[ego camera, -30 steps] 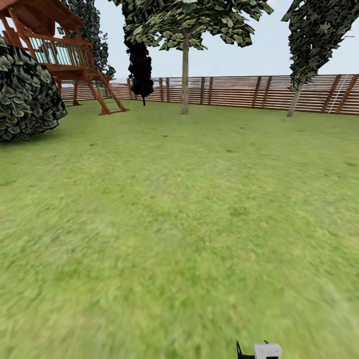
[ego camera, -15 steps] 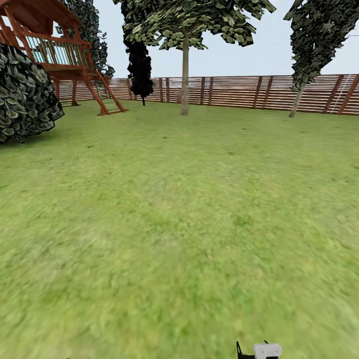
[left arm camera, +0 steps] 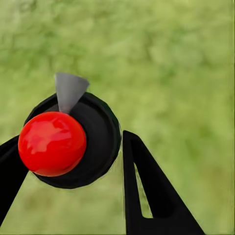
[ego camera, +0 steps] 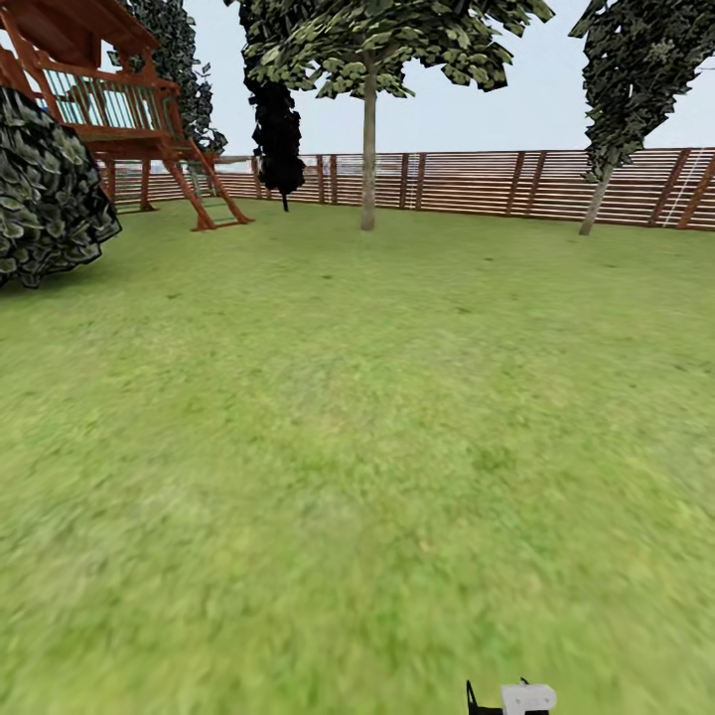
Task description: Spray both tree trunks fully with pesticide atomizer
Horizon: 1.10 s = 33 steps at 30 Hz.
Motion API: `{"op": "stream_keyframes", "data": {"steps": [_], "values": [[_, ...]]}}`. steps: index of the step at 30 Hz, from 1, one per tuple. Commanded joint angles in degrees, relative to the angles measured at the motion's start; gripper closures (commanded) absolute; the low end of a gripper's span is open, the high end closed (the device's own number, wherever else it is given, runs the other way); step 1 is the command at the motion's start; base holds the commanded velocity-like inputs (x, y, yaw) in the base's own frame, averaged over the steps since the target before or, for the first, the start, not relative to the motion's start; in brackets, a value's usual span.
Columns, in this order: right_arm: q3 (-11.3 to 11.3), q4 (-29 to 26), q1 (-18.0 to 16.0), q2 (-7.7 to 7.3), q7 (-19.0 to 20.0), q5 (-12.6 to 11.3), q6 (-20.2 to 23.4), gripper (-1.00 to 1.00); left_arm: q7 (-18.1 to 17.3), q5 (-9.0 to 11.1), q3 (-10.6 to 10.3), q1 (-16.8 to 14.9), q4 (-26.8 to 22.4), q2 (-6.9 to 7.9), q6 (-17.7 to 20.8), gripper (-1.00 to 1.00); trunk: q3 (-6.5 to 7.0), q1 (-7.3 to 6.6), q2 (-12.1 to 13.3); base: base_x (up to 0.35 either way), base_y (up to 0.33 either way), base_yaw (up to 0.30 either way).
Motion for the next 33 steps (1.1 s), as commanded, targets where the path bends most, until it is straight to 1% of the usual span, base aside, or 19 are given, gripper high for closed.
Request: {"op": "stream_keyframes", "data": {"steps": [1, 33], "values": [[0.4, 0.1, 0.0, 0.02, -0.6, 0.2, 0.0, -1.00, 0.1, -0.6, 0.5, 0.0, 0.1, 0.01, -0.2, 1.00, -0.05, 0.03, 0.0, 0.339, 0.000, 0.000], [0.4, 0.1, 0.0, 0.02, -0.6, 0.3, 0.0, -1.00, 0.2, -0.7, 0.5, 0.0, 0.1, 0.01, -0.3, 1.00, -0.05, 0.03, 0.0, 0.339, 0.000, 0.000]]}}
